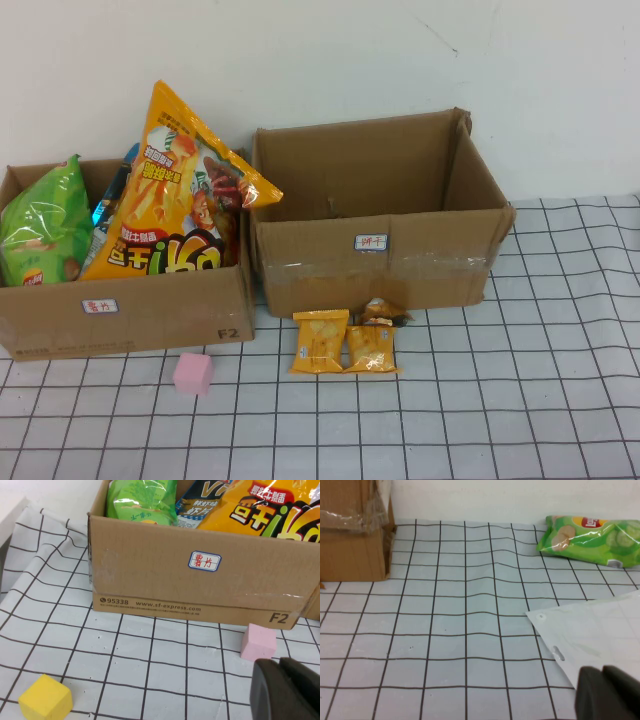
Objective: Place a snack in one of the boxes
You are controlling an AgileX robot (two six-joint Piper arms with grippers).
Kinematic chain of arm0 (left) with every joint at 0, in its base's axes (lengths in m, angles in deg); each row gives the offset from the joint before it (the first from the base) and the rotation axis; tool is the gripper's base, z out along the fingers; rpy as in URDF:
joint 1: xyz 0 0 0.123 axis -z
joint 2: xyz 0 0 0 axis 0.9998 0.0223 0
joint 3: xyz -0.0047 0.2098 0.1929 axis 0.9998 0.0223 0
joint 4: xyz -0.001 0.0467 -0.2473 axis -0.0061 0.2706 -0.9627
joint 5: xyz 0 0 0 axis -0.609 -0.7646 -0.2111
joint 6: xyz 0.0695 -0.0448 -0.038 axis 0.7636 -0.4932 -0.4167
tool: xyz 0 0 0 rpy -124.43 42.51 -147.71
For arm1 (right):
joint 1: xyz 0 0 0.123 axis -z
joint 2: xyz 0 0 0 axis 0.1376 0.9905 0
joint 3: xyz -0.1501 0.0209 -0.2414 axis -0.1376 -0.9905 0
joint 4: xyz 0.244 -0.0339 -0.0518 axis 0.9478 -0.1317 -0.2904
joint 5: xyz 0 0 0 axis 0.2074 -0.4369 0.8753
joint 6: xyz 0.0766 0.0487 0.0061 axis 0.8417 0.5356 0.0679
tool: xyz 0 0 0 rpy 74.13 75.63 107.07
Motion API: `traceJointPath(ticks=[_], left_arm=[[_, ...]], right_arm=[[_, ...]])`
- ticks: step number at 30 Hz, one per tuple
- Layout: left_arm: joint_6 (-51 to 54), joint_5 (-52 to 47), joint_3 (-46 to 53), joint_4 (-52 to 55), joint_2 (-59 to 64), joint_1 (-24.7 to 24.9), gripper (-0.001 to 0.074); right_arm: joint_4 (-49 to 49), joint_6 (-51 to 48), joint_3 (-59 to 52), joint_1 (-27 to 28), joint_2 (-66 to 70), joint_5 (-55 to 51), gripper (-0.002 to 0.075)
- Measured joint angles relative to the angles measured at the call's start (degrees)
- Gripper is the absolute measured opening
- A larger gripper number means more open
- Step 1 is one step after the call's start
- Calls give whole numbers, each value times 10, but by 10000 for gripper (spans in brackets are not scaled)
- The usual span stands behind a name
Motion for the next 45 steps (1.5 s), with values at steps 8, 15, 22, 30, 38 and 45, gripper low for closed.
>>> traceJointPath(ticks=[8,15,22,30,38,45], left_arm=[[0,0,0,0,0,0,-1],[0,0,0,0,0,0,-1],[0,0,0,0,0,0,-1],[0,0,0,0,0,0,-1],[0,0,0,-1,0,0,-1],[0,0,0,-1,0,0,-2]], right_arm=[[0,0,0,0,0,0,-1],[0,0,0,0,0,0,-1],[0,0,0,0,0,-1,-1],[0,0,0,0,0,-1,-1],[4,0,0,0,0,3,-1],[264,82,-2,0,0,99,-1]])
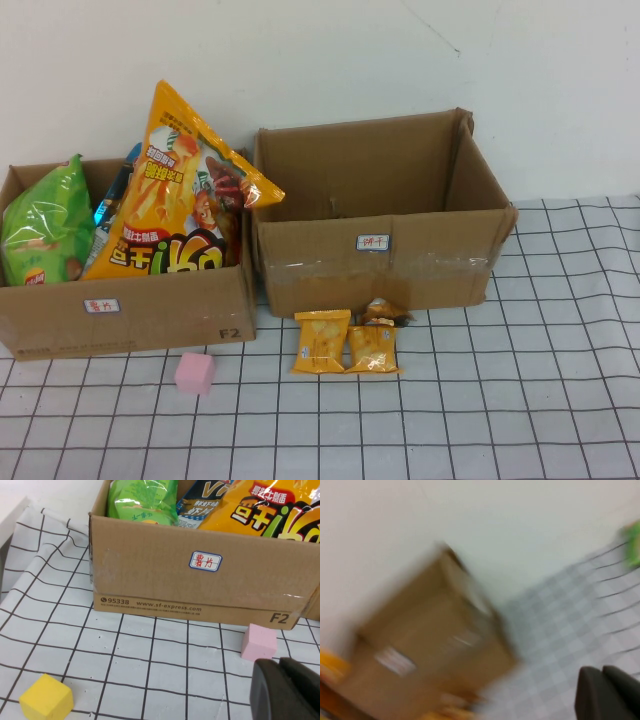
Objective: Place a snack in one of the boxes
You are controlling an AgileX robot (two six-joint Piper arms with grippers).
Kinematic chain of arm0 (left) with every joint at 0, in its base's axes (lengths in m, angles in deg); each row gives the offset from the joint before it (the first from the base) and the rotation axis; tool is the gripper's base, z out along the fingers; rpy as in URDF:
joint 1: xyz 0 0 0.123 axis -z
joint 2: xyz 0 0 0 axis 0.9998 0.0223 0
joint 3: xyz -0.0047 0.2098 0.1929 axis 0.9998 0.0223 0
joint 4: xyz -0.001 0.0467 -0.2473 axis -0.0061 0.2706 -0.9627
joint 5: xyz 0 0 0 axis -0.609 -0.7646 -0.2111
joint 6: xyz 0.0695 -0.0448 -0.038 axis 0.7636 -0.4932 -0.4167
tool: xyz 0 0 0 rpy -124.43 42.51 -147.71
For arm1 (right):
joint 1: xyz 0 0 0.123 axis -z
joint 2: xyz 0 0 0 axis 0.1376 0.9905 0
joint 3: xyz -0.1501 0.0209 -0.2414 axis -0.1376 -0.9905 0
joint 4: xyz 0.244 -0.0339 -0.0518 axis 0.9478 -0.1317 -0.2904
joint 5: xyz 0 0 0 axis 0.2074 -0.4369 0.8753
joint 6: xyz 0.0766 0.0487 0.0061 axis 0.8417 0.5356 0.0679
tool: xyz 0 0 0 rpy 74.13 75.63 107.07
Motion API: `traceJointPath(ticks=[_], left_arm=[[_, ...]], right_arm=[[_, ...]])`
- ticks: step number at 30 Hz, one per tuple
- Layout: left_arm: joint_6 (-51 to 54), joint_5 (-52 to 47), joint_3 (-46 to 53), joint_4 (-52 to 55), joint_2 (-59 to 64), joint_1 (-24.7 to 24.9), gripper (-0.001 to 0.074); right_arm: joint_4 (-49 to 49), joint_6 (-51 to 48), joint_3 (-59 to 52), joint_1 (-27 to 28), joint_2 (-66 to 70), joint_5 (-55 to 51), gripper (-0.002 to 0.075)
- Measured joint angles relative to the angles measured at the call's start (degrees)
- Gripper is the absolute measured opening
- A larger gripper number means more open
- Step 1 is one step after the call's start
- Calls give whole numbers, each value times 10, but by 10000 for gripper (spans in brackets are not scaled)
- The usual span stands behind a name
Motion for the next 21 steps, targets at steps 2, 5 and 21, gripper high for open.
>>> traceJointPath(ticks=[2,5,21], left_arm=[[0,0,0,0,0,0,-1],[0,0,0,0,0,0,-1],[0,0,0,0,0,0,-1]], right_arm=[[127,35,0,0,0,27,-1],[246,48,0,0,0,44,-1],[310,-457,125,0,8,-86,-1]])
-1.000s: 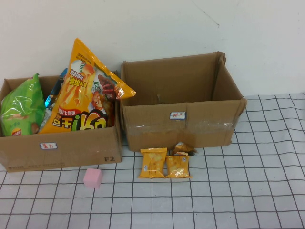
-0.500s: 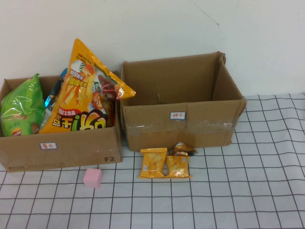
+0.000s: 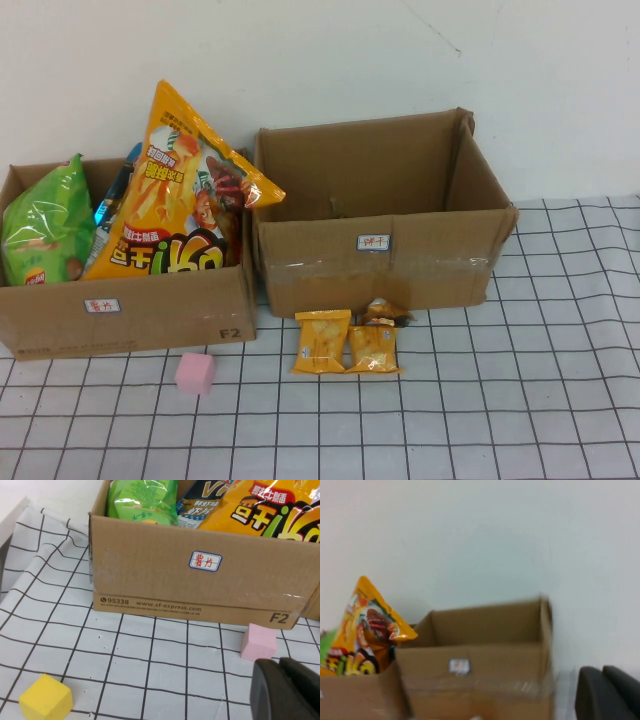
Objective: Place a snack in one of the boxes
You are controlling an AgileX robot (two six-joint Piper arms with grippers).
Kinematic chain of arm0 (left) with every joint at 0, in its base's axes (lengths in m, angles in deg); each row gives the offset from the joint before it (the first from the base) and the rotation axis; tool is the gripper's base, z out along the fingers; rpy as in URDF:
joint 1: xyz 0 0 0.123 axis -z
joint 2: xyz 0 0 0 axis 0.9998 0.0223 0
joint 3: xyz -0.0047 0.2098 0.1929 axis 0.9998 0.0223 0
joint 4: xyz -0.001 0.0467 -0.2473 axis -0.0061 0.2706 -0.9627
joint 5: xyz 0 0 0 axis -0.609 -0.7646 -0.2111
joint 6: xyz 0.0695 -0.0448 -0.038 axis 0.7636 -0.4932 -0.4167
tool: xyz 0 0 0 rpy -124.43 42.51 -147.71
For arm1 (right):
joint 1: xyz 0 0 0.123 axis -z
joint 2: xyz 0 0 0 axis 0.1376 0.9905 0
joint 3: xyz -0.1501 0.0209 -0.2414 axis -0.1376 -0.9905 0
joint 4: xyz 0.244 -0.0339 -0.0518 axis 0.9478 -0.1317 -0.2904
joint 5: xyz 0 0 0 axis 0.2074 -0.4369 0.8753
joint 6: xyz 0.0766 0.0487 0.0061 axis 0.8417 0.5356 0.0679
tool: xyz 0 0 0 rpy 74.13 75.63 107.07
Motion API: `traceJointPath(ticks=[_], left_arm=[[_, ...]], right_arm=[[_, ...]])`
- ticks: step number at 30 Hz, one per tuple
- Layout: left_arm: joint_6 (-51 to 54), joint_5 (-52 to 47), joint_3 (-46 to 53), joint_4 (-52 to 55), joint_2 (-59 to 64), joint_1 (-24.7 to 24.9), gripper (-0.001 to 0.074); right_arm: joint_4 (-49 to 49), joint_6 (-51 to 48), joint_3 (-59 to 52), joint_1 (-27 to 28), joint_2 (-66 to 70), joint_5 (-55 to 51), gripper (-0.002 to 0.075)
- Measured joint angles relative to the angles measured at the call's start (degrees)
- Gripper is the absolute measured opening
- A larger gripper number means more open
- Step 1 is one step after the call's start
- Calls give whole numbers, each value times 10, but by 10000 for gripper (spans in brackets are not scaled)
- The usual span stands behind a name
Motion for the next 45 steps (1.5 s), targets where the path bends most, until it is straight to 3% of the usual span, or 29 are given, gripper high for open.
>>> traceJointPath(ticks=[5,15,24,29,39,42,45], left_arm=[[0,0,0,0,0,0,-1],[0,0,0,0,0,0,-1],[0,0,0,0,0,0,-1],[0,0,0,0,0,0,-1],[0,0,0,0,0,0,-1],[0,0,0,0,0,0,-1],[0,0,0,0,0,0,-1]], right_arm=[[-69,-154,141,0,114,-75,-1],[-128,-192,293,-15,454,-201,-1],[-204,-117,361,-206,655,-90,-1],[-206,-96,409,-278,772,-59,-1],[-240,-31,598,-328,1013,-151,55],[-276,13,658,-338,1068,-187,108],[-310,69,699,-343,1118,-210,228]])
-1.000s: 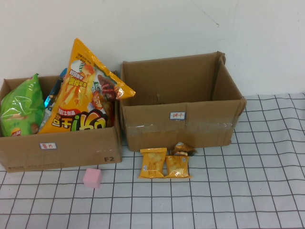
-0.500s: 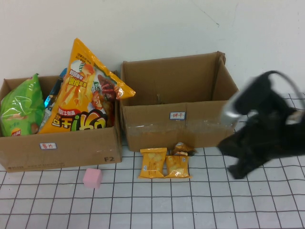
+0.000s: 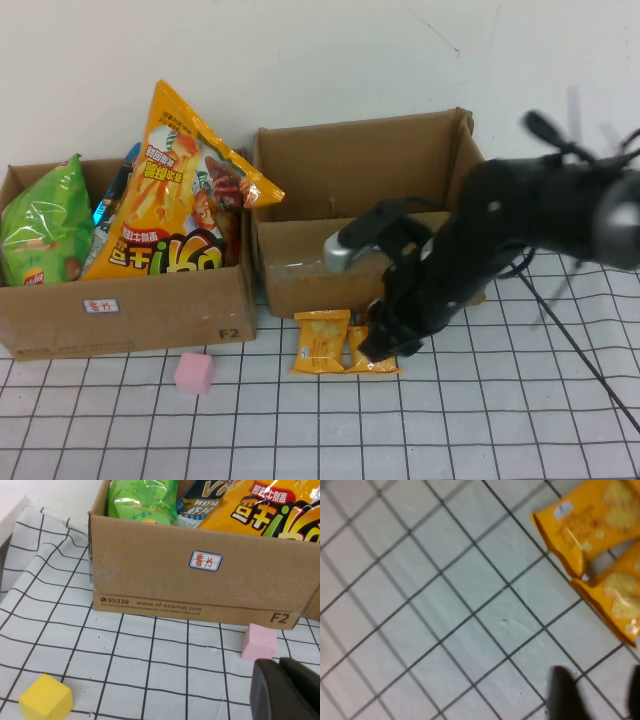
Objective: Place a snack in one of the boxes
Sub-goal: Pick up the biscuit
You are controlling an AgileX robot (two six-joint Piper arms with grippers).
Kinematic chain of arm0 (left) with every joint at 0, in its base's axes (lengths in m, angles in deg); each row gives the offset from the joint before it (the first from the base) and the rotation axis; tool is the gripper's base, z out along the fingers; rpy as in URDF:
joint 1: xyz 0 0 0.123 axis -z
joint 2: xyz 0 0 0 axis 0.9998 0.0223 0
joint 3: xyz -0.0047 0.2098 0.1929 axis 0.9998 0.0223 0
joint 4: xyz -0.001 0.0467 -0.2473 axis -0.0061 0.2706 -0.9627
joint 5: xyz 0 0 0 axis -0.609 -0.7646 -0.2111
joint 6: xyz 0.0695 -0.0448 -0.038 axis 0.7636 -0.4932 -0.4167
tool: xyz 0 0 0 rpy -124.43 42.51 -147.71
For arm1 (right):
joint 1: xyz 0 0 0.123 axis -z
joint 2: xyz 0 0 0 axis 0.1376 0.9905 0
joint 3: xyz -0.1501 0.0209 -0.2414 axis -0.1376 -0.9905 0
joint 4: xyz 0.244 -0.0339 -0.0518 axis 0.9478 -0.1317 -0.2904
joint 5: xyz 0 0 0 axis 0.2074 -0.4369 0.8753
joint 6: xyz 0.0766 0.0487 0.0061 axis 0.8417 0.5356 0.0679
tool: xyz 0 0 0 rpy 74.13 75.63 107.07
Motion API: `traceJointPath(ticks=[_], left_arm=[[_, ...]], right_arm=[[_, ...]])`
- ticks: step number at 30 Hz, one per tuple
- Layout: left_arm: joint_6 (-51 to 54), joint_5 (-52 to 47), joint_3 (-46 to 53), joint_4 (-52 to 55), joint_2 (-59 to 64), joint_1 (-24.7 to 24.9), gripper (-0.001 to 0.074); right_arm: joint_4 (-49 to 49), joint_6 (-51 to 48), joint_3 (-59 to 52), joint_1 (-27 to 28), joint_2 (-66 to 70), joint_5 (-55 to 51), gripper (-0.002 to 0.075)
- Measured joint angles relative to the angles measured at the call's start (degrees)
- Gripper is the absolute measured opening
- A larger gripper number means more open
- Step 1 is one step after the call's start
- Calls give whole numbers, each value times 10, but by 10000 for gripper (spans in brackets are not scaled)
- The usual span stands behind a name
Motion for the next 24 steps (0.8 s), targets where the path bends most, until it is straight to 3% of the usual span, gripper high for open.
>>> traceJointPath(ticks=[5,8,24], left_arm=[[0,0,0,0,0,0,-1],[0,0,0,0,0,0,-1],[0,-1,0,0,0,0,-1]], right_arm=[[-17,105,46,-1,76,-5,542],[-31,150,72,-4,109,-4,648],[-165,420,153,-11,213,50,684]])
